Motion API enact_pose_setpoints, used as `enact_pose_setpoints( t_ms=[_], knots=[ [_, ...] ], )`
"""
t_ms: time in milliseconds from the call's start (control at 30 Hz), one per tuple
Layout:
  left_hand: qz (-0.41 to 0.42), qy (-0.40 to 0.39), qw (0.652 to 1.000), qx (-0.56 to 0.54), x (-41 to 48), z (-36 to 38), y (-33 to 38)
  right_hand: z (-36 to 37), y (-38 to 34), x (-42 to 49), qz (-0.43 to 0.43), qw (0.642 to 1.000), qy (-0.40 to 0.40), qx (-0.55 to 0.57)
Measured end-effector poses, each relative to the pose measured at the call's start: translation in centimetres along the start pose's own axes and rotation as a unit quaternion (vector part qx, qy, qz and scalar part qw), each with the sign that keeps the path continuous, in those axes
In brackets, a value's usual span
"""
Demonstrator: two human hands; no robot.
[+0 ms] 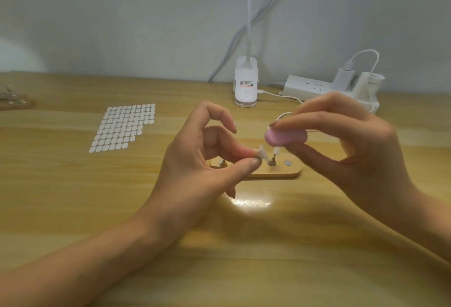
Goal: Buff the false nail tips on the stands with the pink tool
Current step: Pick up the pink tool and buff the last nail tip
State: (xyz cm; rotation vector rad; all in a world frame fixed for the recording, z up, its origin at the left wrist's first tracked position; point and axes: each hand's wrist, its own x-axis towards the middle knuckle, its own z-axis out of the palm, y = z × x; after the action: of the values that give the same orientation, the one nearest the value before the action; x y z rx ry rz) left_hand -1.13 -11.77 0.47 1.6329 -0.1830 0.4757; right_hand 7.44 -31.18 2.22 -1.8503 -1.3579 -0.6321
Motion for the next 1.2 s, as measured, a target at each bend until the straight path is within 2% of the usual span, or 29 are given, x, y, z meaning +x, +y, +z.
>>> enact_pose_setpoints(
  t_ms=[100,233,367,500,600,733,833,967,1067,1200],
  knots=[
    [0.001,-0.005,1.0,-0.001,-0.03,0.11,0.04,0.4,-0.45,-0.24,-0.036,0.999,-0.023,0.007],
    [-0.013,0.005,1.0,-0.009,0.06,-0.06,-0.06,0.05,0.14,-0.2,-0.006,1.0,-0.009,-0.006],
    [-0.008,0.0,1.0,-0.002,0.18,-0.07,0.03,0.36,-0.26,-0.37,-0.032,0.999,-0.024,0.0],
    [-0.011,0.002,1.0,-0.001,0.13,-0.17,0.01,0.04,0.02,-0.24,-0.01,1.0,-0.002,-0.007],
    [-0.009,-0.005,1.0,0.007,0.09,-0.05,-0.03,0.43,-0.33,-0.43,-0.035,0.999,-0.025,-0.008],
    [-0.009,-0.003,1.0,0.008,0.04,-0.13,0.03,-0.09,-0.06,-0.29,-0.009,1.0,0.0,-0.024],
    [-0.004,-0.011,1.0,0.015,-0.02,-0.01,0.12,0.43,-0.5,-0.47,-0.05,0.998,-0.022,-0.019],
    [-0.012,-0.011,1.0,0.012,-0.06,-0.06,0.02,-0.09,0.15,-0.28,-0.009,0.999,0.001,-0.032],
    [-0.007,-0.015,1.0,0.014,0.01,-0.02,0.01,0.34,-0.25,-0.52,-0.052,0.998,-0.028,-0.022],
    [-0.009,-0.019,1.0,0.017,0.01,-0.2,-0.14,-0.04,0.18,-0.34,-0.015,0.999,0.003,-0.038]
  ],
)
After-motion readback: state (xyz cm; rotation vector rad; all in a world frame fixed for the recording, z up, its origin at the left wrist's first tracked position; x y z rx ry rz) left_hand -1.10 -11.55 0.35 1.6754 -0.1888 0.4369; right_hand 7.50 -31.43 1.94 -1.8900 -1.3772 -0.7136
